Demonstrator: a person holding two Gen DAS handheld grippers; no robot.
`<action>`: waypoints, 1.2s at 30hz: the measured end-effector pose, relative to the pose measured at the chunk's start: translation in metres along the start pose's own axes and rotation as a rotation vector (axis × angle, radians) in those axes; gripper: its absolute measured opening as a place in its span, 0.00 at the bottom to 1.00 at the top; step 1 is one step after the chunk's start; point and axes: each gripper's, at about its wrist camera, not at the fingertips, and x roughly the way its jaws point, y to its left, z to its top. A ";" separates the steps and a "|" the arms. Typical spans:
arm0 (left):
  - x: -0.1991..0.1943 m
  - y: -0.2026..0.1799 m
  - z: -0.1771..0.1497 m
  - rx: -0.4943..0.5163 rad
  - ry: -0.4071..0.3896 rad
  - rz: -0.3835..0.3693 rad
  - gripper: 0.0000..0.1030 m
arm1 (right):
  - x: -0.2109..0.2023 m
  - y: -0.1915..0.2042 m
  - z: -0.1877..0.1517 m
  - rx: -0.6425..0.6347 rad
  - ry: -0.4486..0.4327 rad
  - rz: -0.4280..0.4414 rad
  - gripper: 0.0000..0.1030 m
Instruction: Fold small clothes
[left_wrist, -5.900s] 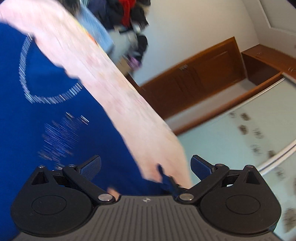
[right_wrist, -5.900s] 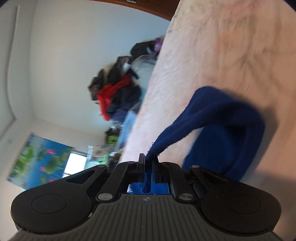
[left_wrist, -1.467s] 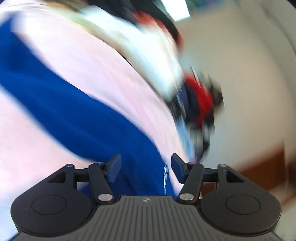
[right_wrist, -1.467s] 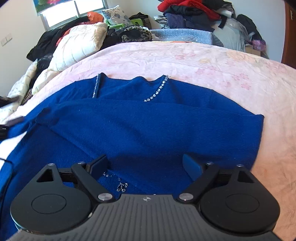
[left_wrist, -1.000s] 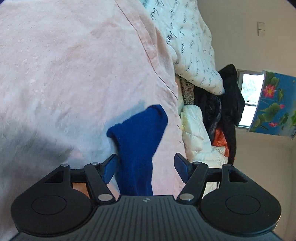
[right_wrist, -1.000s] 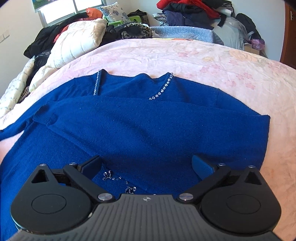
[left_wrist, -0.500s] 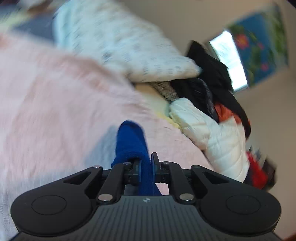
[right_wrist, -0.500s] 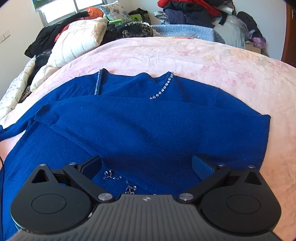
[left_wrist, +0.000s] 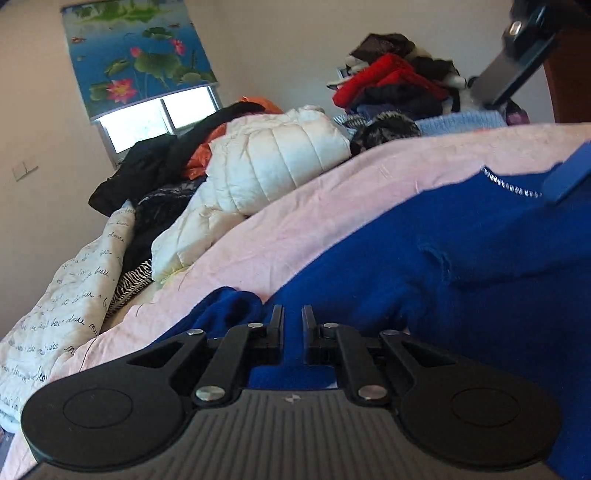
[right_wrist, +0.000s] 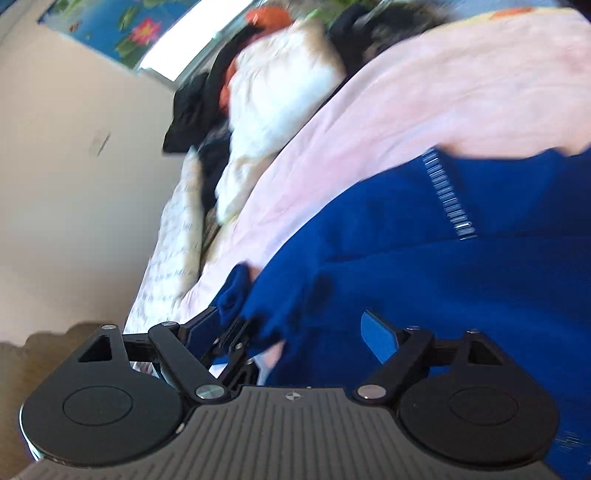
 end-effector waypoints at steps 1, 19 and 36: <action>-0.004 0.009 -0.001 -0.053 -0.010 0.014 0.09 | 0.015 0.009 0.001 -0.009 0.021 0.000 0.82; 0.003 0.161 -0.123 -1.435 -0.055 -0.230 0.43 | 0.244 0.211 -0.076 -1.319 0.176 -0.234 0.37; 0.000 0.174 -0.142 -1.569 -0.126 -0.247 0.41 | 0.282 0.200 -0.095 -1.416 0.366 -0.232 0.37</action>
